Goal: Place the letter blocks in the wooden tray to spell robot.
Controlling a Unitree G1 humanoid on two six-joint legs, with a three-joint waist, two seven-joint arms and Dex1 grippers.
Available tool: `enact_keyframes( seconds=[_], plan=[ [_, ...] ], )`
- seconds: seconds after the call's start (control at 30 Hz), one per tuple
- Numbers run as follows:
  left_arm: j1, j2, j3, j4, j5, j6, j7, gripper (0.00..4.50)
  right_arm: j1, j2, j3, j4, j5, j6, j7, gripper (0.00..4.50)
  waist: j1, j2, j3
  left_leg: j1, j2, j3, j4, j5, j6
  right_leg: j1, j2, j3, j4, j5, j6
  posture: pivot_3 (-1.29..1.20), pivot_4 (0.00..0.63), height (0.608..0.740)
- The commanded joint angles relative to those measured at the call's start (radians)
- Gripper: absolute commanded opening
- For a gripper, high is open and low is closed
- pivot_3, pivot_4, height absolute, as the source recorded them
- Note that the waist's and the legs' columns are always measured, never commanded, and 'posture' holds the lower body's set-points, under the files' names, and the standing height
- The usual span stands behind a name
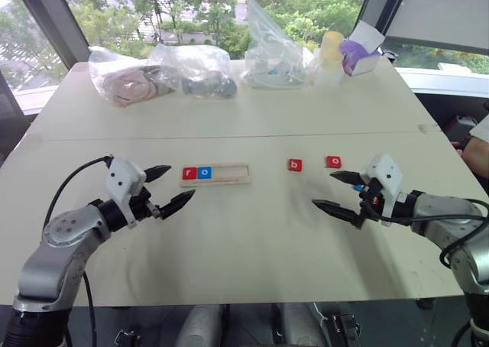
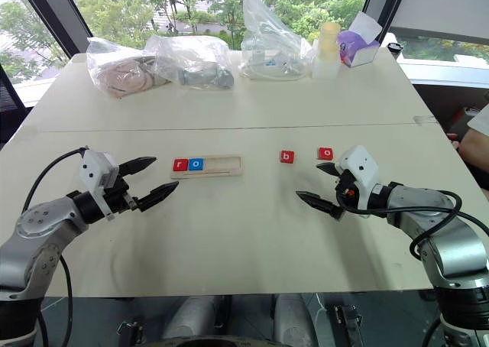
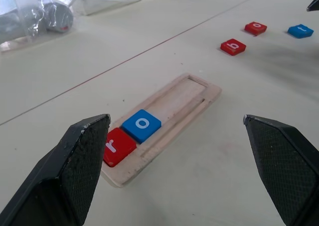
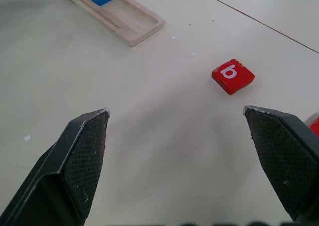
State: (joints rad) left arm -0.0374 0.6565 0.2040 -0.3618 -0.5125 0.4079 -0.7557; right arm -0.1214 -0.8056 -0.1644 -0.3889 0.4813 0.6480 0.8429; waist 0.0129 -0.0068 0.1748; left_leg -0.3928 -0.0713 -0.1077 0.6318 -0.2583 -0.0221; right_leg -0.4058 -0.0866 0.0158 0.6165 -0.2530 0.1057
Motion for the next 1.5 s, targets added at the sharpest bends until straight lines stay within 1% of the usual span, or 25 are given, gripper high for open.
enact_keyframes(
  seconds=[0.03, 0.2, 0.37, 0.47, 0.63, 0.73, 0.83, 0.97, 1.1, 1.2, 1.5],
  plan=[
    [-0.021, 0.022, 0.019, -0.001, -0.018, 0.004, -0.025, 4.50, -0.019, -0.016, -0.006, -0.034, 0.007, -0.004, 0.003, 4.47, 0.000, 0.000, 0.000, 0.000, 0.000, 0.000, 0.000, 0.000, 0.000, 0.000, 0.000, 0.000, 0.000, 0.000, 0.000, 0.00, 0.150, 0.740],
    [-0.056, 0.038, 0.011, 0.034, -0.020, 0.020, -0.057, 4.50, -0.030, -0.011, 0.006, -0.041, 0.007, -0.002, -0.001, 4.47, 0.000, 0.000, 0.000, 0.000, 0.000, 0.000, 0.000, 0.000, 0.000, 0.000, 0.000, 0.000, 0.000, 0.000, 0.000, 0.00, 0.150, 0.740],
    [-0.140, 0.065, -0.006, 0.136, -0.019, 0.025, -0.132, 4.50, -0.048, -0.006, 0.017, -0.050, 0.003, -0.011, -0.012, 4.47, -0.001, 0.000, 0.000, 0.000, 0.000, 0.000, 0.000, 0.000, 0.000, 0.000, 0.000, -0.001, 0.001, 0.000, 0.001, 0.00, 0.150, 0.740],
    [-0.238, 0.110, -0.060, 0.265, -0.002, 0.024, -0.250, 4.50, -0.062, -0.005, 0.026, -0.067, 0.004, -0.010, -0.021, 4.47, -0.001, 0.000, 0.000, 0.000, 0.000, 0.000, 0.000, 0.000, 0.000, -0.001, 0.001, -0.001, 0.001, 0.001, 0.002, 0.00, 0.150, 0.740],
    [-0.441, 0.156, -0.178, 0.573, 0.103, -0.093, -0.463, 4.50, -0.067, 0.003, 0.045, -0.098, -0.003, -0.017, -0.038, 4.47, -0.001, 0.000, 0.000, 0.000, -0.001, 0.000, 0.000, 0.000, 0.000, -0.001, 0.003, -0.001, 0.002, 0.002, 0.003, 0.00, 0.150, 0.740],
    [-0.669, 0.133, -0.279, 0.911, 0.241, -0.270, -0.576, 4.50, -0.064, 0.018, 0.048, -0.115, -0.012, -0.023, -0.067, 4.47, 0.000, -0.001, 0.001, 0.000, -0.001, 0.000, 0.001, 0.001, -0.001, -0.002, 0.004, -0.001, 0.004, 0.002, 0.003, 0.00, 0.150, 0.740],
    [-0.829, 0.101, -0.344, 1.159, 0.322, -0.372, -0.688, 4.50, -0.042, 0.038, 0.054, -0.144, -0.010, -0.014, -0.101, 4.47, -0.001, -0.002, 0.001, -0.001, -0.001, 0.000, 0.001, 0.001, -0.001, -0.002, 0.004, -0.002, 0.004, 0.002, 0.004, 0.00, 0.150, 0.740],
    [-0.953, 0.068, -0.378, 1.386, 0.403, -0.493, -0.770, 4.50, 0.007, 0.054, 0.059, -0.202, -0.007, 0.004, -0.138, 4.47, -0.007, -0.002, 0.001, -0.001, -0.001, 0.001, 0.001, 0.000, 0.000, -0.003, 0.004, -0.001, 0.004, 0.002, 0.005, 0.00, 0.150, 0.740],
    [-1.024, 0.046, -0.401, 1.521, 0.471, -0.574, -0.837, 4.50, 0.070, 0.060, 0.034, -0.255, 0.004, 0.025, -0.176, 4.47, -0.014, -0.003, 0.002, -0.006, -0.001, 0.002, 0.002, 0.000, 0.001, -0.008, 0.004, -0.001, 0.008, 0.002, 0.006, 0.00, 0.150, 0.740],
    [-1.054, 0.025, -0.402, 1.582, 0.512, -0.608, -0.830, 4.50, 0.099, 0.067, 0.023, -0.288, 0.013, 0.039, -0.203, 4.47, -0.018, -0.003, 0.002, -0.016, -0.001, 0.001, 0.013, 0.000, 0.001, -0.017, 0.005, -0.001, 0.016, 0.002, 0.006, 0.00, 0.150, 0.740],
    [-1.072, -0.015, -0.381, 1.637, 0.573, -0.676, -0.767, 4.50, 0.136, 0.067, 0.004, -0.355, 0.043, 0.084, -0.236, 4.47, -0.027, -0.004, 0.002, -0.015, -0.001, 0.001, 0.020, 0.000, 0.002, -0.014, 0.005, 0.000, 0.019, 0.004, 0.008, 0.00, 0.150, 0.740]
  ],
)
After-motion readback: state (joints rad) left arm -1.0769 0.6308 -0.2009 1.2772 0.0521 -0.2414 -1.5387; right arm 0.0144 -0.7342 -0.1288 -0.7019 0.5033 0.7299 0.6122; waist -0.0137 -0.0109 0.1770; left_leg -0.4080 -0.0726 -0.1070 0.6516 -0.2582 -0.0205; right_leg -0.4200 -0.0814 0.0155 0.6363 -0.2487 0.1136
